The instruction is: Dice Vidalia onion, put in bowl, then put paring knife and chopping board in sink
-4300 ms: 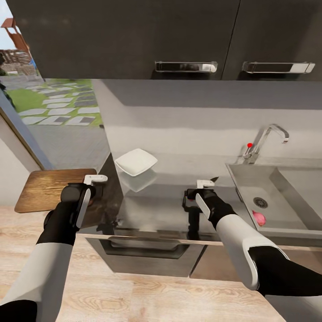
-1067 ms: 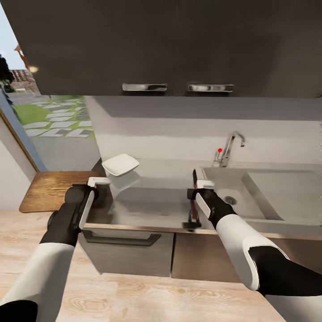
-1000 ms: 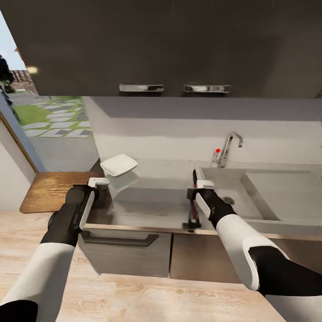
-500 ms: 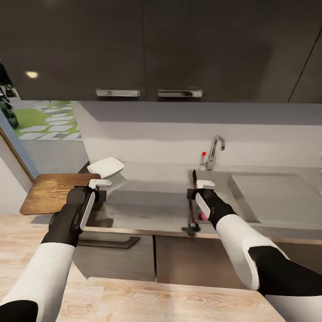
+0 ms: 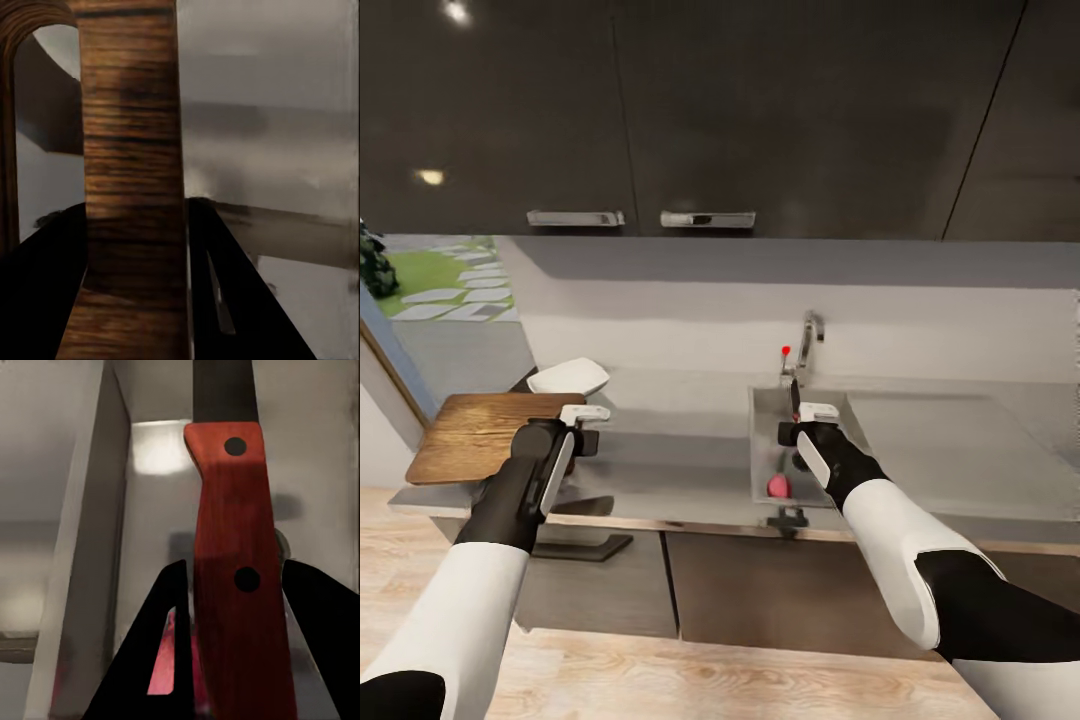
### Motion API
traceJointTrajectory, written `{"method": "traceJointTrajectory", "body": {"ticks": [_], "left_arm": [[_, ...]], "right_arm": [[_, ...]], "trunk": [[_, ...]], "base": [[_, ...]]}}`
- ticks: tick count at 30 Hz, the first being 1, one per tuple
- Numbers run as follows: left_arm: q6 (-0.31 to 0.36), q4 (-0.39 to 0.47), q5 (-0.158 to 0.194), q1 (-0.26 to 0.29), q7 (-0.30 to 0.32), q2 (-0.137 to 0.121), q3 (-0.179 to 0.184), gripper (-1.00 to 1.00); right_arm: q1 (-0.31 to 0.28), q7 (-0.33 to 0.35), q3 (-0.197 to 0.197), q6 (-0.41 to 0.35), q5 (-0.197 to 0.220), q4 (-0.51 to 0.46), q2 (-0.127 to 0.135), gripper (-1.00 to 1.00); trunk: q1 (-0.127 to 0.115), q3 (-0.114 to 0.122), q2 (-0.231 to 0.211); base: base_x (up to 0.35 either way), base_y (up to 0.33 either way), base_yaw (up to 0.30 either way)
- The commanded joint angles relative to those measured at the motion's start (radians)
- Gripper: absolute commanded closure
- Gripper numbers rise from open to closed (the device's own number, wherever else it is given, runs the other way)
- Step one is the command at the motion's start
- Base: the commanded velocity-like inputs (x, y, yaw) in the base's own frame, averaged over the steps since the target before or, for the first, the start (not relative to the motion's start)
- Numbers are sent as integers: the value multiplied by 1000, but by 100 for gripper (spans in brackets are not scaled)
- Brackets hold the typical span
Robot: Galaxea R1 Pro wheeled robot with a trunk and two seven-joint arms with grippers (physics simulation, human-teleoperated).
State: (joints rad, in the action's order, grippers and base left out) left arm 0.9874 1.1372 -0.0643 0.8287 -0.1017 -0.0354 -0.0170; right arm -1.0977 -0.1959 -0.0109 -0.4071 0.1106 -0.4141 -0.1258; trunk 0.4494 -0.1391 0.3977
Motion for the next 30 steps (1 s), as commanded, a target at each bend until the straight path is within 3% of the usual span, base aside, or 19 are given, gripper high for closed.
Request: {"method": "traceJointTrajectory", "body": {"ticks": [1,7,24,30], "left_arm": [[5,-1,-17,1,2,1,0,100],[4,-37,-19,1,0,29,3,100],[4,-46,-19,1,0,30,2,100],[4,-52,-18,1,1,30,2,100]], "right_arm": [[-1,-7,-1,-3,10,-2,0,100],[-1,-7,-1,-2,10,-2,0,100],[-1,-5,-1,-3,11,-2,-1,100],[-1,-5,-1,-4,10,-1,-8,100]], "trunk": [[1,0,2],[1,8,2],[1,21,2],[1,21,2]], "base": [[0,-285,0],[0,-284,0],[0,-29,-124],[185,-192,-3]]}}
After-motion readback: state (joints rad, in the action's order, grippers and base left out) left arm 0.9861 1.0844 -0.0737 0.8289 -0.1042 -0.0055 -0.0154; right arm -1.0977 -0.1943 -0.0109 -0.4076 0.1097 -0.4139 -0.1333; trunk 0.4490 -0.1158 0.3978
